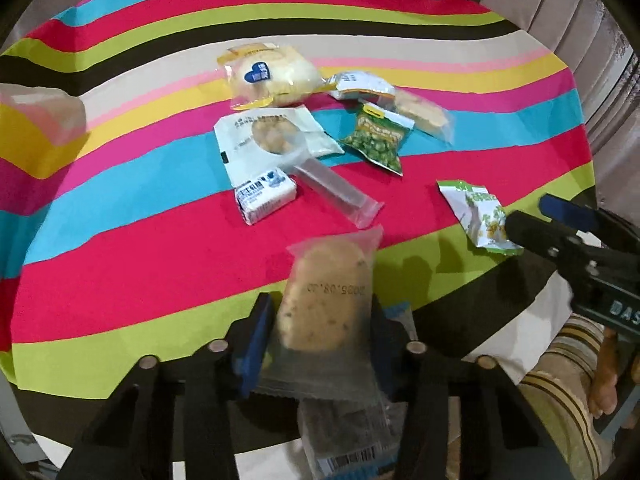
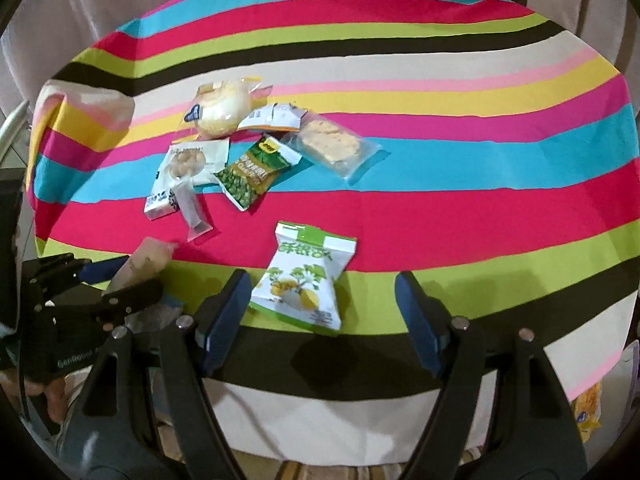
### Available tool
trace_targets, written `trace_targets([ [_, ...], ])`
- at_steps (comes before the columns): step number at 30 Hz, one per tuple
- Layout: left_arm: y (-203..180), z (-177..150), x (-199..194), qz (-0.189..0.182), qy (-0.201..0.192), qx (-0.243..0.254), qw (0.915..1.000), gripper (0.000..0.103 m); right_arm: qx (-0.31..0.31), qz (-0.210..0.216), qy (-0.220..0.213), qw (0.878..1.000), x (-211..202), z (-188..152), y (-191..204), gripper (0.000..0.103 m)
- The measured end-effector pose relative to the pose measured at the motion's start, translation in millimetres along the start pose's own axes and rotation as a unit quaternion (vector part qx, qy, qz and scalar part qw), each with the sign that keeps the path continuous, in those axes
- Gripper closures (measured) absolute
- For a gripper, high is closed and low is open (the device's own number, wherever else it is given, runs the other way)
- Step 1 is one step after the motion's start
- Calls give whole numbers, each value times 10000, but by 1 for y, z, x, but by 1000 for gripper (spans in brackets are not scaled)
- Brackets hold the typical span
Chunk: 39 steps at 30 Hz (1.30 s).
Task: Organize snacks
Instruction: 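Grasp a clear bread pack with the left tool while the right tool grasps the green-white snack bag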
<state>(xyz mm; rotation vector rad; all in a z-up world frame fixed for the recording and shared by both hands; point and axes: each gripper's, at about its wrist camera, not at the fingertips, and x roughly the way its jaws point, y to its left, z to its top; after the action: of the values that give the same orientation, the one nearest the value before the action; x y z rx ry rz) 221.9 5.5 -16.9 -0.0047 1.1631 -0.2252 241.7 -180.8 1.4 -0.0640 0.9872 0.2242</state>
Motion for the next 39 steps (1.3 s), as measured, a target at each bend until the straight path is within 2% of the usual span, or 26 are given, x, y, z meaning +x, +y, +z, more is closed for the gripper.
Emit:
trace_targets([
  [11, 2, -4, -15, 78, -317, -322, 9989, 63, -220, -147, 249, 9993, 26, 6, 17, 28],
  [16, 1, -5, -22, 74, -459, -446, 9979, 63, -269, -81, 412, 9988, 36, 5, 21, 47],
  [18, 1, -6, -24, 86, -502, -488, 9975, 63, -232, -50, 483, 9986, 41, 4, 20, 52],
  [21, -1, -6, -27, 173, -567, -512, 9969, 63, -239, 0, 432, 9988, 38, 3, 20, 56],
  [28, -10, -6, -35, 179, -649, -555, 9962, 63, -313, -59, 31, 9995, 12, 1, 22, 57],
  [39, -59, -3, -42, -8, -624, -178, 9979, 63, -60, -80, -322, 9994, -31, -12, -9, 57],
])
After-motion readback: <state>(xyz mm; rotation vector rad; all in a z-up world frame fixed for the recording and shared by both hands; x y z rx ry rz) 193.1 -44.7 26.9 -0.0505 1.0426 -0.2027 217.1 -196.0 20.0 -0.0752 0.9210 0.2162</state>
